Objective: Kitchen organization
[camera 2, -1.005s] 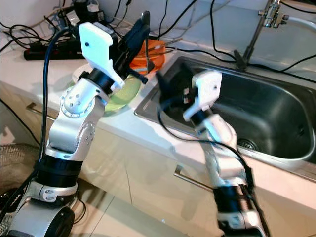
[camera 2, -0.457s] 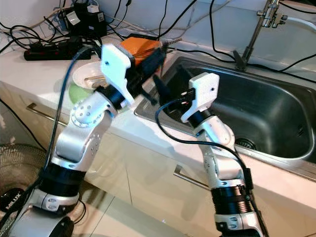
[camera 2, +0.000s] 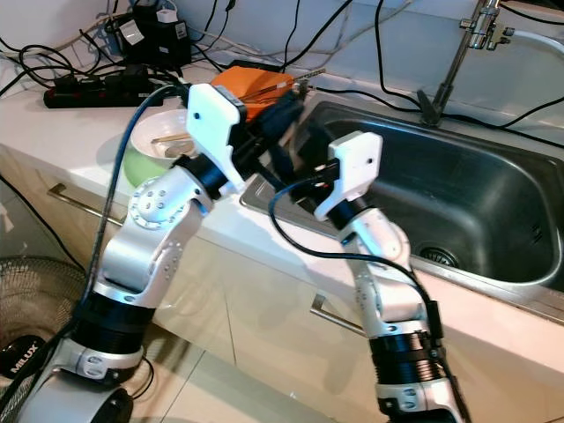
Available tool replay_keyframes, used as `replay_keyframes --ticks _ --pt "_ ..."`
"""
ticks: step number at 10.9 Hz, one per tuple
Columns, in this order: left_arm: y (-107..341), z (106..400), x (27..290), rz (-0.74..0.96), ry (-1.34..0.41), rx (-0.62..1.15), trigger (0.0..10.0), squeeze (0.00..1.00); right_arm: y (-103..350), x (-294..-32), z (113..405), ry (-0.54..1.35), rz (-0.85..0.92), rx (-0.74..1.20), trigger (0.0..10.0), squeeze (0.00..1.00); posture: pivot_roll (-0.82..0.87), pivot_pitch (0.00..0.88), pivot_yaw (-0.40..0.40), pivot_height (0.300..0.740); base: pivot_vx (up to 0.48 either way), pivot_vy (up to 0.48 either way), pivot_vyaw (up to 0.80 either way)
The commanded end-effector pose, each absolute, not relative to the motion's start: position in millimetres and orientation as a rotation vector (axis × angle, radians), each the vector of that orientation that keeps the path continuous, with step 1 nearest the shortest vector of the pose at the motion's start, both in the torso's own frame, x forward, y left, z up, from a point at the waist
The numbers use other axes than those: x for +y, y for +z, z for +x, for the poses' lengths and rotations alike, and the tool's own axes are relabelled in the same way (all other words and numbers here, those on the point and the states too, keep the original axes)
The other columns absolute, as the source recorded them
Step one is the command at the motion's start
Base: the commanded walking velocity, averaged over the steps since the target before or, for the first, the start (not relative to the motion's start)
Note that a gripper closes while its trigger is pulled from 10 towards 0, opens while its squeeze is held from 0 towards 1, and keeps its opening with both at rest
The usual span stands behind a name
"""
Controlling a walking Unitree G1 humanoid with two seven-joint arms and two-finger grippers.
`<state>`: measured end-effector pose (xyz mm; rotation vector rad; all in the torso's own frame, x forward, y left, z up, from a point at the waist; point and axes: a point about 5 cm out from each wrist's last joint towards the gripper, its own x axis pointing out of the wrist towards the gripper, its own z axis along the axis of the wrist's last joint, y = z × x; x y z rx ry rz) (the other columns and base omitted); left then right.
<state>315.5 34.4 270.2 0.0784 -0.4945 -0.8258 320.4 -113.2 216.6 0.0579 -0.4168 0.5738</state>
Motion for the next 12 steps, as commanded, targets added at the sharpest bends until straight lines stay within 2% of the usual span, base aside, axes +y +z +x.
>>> replay_keyframes --ticks 1,4,5,6,12 --pt "273.1 310.8 30.5 0.074 -0.856 -0.507 10.0 0.00 215.9 -110.7 320.2 0.579 0.055 -0.407 10.0 0.00 0.16 0.018 0.000 0.740 0.000 0.000 0.00" --pt "273.0 309.8 28.3 0.070 -0.866 -0.506 10.0 0.00 214.8 -109.5 321.5 0.563 0.073 -0.401 10.0 0.00 0.16 0.024 -0.002 0.740 0.000 0.000 0.00" --pt "272.2 309.6 29.1 0.069 -0.865 -0.502 10.0 0.00 214.6 -109.9 322.3 0.552 0.081 -0.399 2.2 0.00 0.16 0.024 -0.003 0.740 0.000 0.000 0.00" --pt "271.8 309.7 29.2 0.070 -0.865 -0.500 10.0 0.00 214.7 -110.0 322.6 0.548 0.085 -0.399 0.0 0.00 0.16 0.025 -0.003 0.740 0.000 0.000 0.00" --pt "271.1 309.3 28.4 0.095 -0.864 -0.496 10.0 0.00 213.7 -109.8 324.0 0.536 0.098 -0.395 0.0 0.00 0.16 0.025 -0.004 0.740 0.000 0.000 0.00"
